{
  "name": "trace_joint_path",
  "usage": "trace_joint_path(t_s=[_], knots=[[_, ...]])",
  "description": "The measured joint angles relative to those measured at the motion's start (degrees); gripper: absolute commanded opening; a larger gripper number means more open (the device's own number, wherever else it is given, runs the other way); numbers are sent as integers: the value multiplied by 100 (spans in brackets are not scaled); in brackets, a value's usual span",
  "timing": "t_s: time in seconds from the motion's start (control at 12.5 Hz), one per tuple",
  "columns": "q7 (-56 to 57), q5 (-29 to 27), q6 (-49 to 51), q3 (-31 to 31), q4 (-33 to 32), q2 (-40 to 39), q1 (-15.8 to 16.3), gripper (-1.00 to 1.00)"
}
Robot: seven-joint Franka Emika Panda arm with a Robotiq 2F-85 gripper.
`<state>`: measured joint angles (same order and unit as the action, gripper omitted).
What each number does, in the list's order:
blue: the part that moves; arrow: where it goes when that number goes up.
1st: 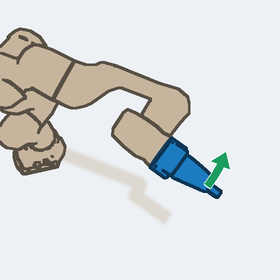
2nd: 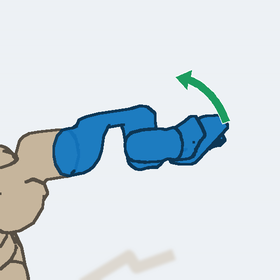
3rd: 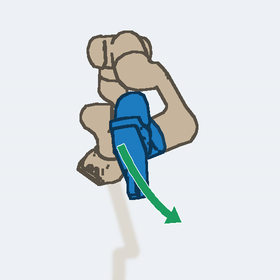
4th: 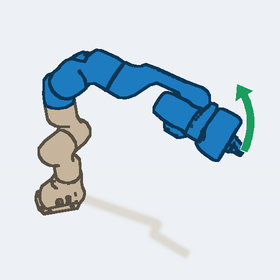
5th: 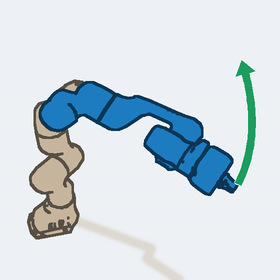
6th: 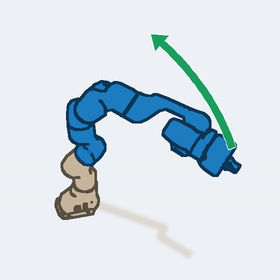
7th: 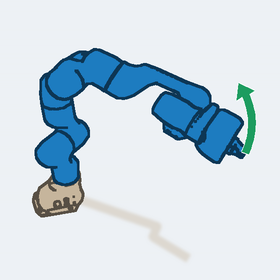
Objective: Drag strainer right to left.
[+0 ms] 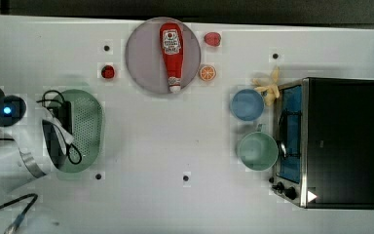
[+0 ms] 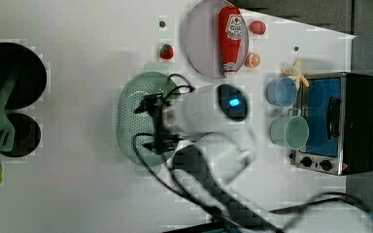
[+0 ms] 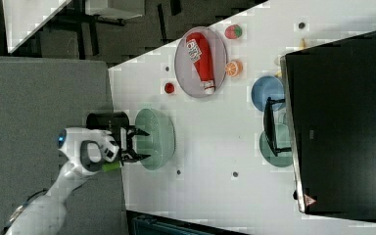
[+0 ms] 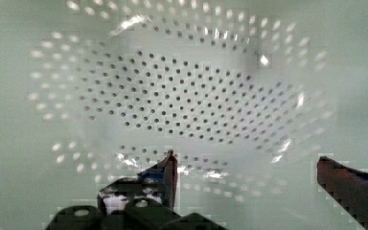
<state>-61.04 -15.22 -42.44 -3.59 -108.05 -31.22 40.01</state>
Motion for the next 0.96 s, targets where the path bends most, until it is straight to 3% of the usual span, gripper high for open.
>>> trace_joint_path(t_s=[0.32,0.56,0.72,0.96], knots=[[2123,371,1476,-1265,6,1890,134,100],[3283,1404,2729,-2429,476,3292,62,100],[4139,2056,3083,-3091,576,4152,-199,100],[5104,2103,3335,-3927,655,4841,-744,100]])
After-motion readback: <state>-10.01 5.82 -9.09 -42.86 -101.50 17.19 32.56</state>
